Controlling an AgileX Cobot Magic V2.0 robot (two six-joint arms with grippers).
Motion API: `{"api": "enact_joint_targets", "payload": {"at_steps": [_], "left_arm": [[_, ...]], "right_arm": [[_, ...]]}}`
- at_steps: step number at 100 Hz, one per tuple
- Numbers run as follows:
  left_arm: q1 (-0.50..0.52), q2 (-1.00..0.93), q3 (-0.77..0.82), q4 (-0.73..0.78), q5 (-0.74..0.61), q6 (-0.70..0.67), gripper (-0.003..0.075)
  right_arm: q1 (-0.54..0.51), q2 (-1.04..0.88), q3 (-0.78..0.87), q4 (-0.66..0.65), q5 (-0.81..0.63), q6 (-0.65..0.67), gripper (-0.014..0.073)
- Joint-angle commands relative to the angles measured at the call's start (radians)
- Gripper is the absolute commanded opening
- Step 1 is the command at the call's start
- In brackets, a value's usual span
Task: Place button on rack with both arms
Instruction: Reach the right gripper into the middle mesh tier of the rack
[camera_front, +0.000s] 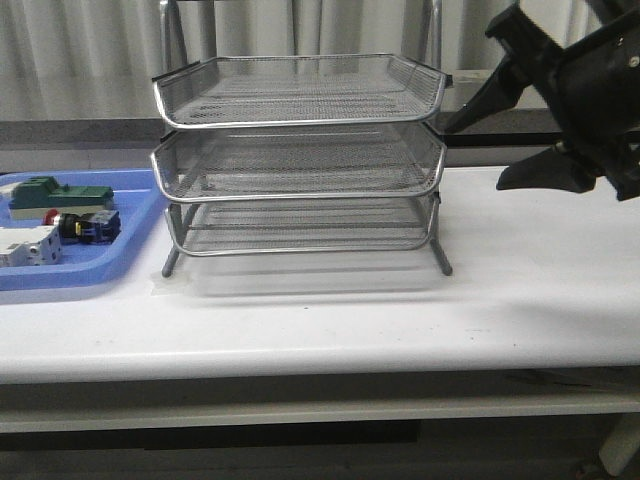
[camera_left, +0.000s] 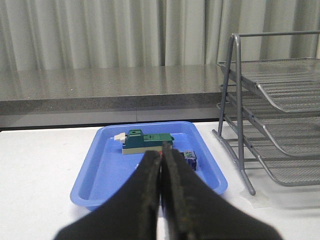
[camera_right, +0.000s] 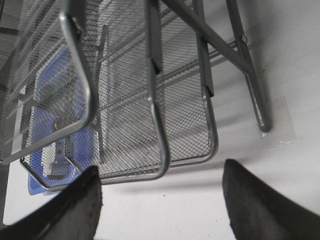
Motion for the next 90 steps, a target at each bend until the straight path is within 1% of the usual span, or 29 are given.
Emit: {"api": "enact_joint_targets", "payload": {"at_steps": [1, 32, 77, 83, 90], "left_arm": [[0.002, -0.03, 0.046, -0.002, -0.08, -0.011, 0.0004], [0.002, -0.03, 0.046, -0.002, -0.08, -0.011, 0.0004], [0.002, -0.03, 0.046, -0.002, -0.08, -0.011, 0.0004], [0.002, -0.03, 0.046, -0.002, -0.08, -0.011, 0.0004], [0.002, -0.03, 0.046, -0.002, -0.08, -0.011, 0.0004]], "right_arm": [[-0.002, 0.024, -0.057, 0.069, 0.084, -0.046, 0.052], [-0.002, 0.177, -0.162, 0.084, 0.182, -0.05, 0.052], [0.017, 0.202, -0.209, 0.107, 0.189, -0.076, 0.0517], [0.017, 0.202, -0.209, 0.107, 0.187, -0.076, 0.0495], [0.017, 0.202, -0.209, 0.108, 0.186, -0.076, 0.0442]]}}
